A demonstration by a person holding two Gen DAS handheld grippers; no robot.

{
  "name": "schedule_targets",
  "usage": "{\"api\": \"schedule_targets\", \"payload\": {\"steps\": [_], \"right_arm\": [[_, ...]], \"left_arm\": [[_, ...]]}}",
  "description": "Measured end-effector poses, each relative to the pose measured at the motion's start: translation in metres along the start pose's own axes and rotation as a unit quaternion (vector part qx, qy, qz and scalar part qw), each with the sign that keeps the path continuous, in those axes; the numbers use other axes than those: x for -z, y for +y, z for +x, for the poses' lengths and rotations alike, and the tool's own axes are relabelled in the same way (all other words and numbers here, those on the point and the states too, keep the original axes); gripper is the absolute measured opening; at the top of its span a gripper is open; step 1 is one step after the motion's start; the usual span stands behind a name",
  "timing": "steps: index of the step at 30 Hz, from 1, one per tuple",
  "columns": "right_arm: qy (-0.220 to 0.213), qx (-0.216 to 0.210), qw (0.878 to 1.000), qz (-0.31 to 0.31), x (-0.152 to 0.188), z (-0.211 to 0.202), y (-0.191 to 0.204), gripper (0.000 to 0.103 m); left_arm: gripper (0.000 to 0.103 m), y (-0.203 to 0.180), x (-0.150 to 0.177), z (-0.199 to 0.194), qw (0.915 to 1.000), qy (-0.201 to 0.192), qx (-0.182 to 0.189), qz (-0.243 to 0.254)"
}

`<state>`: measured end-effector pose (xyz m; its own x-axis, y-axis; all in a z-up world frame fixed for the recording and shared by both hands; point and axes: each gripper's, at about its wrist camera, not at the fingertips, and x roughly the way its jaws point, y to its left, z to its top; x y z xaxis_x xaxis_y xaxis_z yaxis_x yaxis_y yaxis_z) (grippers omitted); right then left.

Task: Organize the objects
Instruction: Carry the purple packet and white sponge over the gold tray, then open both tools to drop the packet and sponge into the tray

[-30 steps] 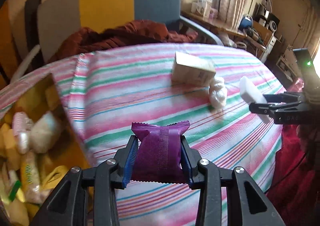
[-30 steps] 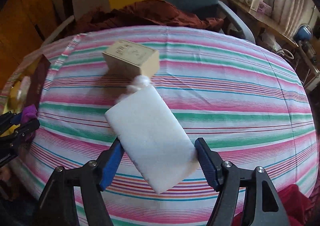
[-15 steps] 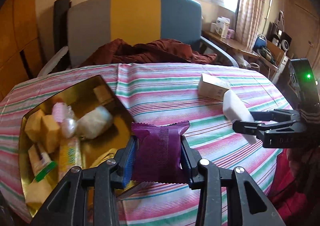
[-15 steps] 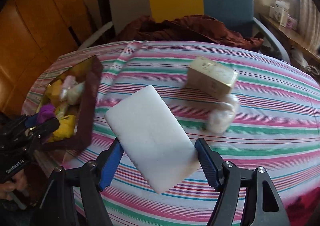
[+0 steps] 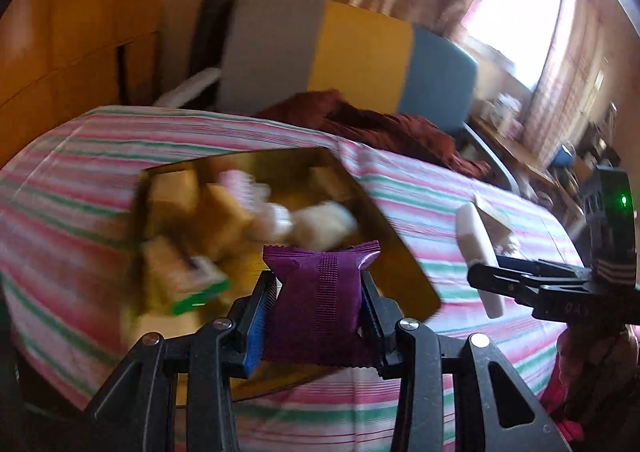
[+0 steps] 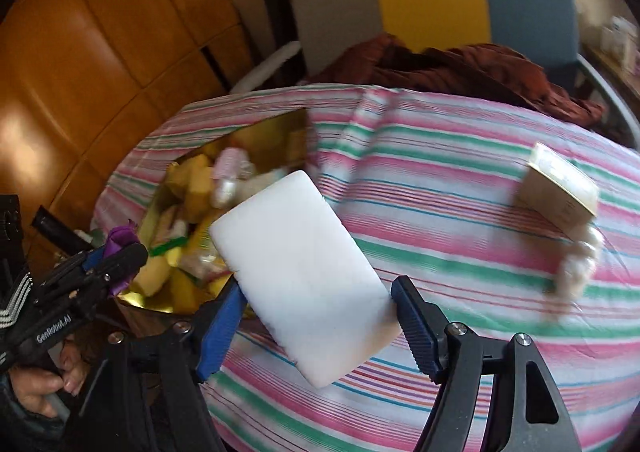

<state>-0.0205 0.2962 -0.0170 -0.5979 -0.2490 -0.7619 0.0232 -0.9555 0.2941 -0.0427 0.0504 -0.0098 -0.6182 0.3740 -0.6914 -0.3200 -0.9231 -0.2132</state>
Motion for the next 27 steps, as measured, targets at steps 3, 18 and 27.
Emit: {"api": "schedule_targets", "payload": {"steps": [3, 18, 27], "right_arm": [[0.003, -0.013, 1.000, -0.016, -0.007, 0.013, 0.024, 0.075], [0.040, -0.070, 0.991, -0.108, -0.003, 0.064, 0.114, 0.075], [0.038, -0.079, 0.988, -0.127, 0.004, 0.083, 0.124, 0.080]], "left_arm": [[0.041, 0.030, 0.001, -0.009, 0.9995, -0.009, -0.008, -0.029], [0.041, 0.057, -0.018, -0.022, 0.9970, -0.042, 0.024, -0.060], [0.041, 0.039, -0.065, 0.007, 0.9984, -0.046, 0.021, -0.025]]}}
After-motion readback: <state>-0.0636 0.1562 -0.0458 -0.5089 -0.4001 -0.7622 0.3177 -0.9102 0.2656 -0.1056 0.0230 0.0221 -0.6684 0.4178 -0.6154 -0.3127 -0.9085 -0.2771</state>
